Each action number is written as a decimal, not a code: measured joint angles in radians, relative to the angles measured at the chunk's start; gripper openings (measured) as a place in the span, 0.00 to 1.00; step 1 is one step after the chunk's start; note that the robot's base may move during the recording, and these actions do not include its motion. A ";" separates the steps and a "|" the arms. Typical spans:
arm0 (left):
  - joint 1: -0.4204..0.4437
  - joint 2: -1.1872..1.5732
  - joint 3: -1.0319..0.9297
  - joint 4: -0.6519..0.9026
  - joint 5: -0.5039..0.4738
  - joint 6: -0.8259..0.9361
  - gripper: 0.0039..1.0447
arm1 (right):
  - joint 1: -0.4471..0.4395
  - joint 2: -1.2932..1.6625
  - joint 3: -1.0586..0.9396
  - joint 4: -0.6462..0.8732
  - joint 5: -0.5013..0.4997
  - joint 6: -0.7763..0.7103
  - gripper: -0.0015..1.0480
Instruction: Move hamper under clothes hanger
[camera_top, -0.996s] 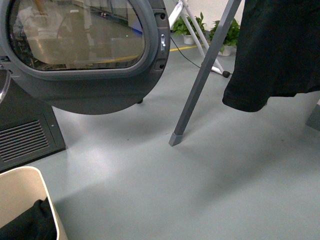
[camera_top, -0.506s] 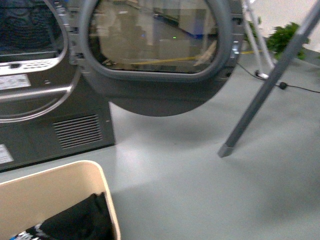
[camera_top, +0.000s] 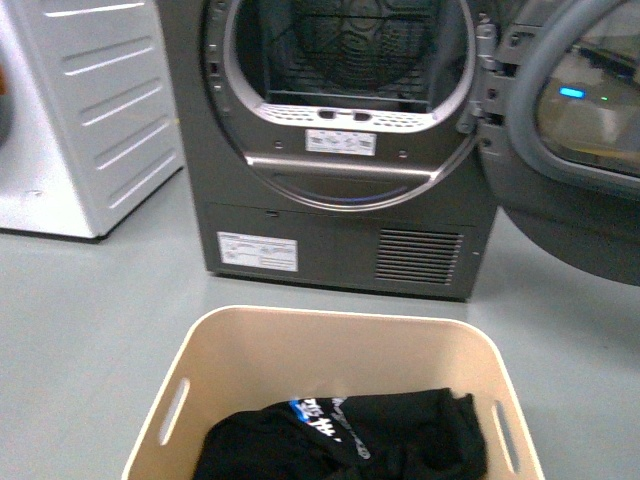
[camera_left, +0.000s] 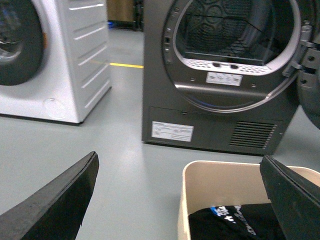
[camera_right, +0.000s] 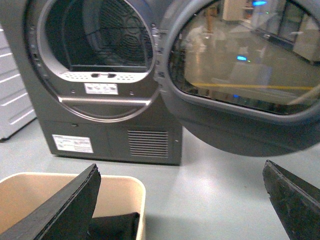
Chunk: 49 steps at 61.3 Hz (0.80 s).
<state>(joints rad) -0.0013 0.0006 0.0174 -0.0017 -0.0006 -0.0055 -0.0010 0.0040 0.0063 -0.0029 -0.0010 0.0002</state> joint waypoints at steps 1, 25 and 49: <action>0.000 0.000 0.000 0.000 0.000 0.000 0.94 | 0.000 0.000 0.000 0.000 0.000 0.000 0.93; 0.001 -0.001 0.000 0.000 0.000 0.000 0.94 | 0.001 0.000 0.000 0.000 0.000 0.000 0.93; 0.093 0.188 0.049 -0.034 0.013 -0.061 0.94 | -0.019 0.033 0.027 -0.073 -0.057 0.034 0.93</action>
<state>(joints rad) 0.0917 0.1883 0.0662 -0.0353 0.0128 -0.0666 -0.0204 0.0368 0.0330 -0.0757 -0.0578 0.0338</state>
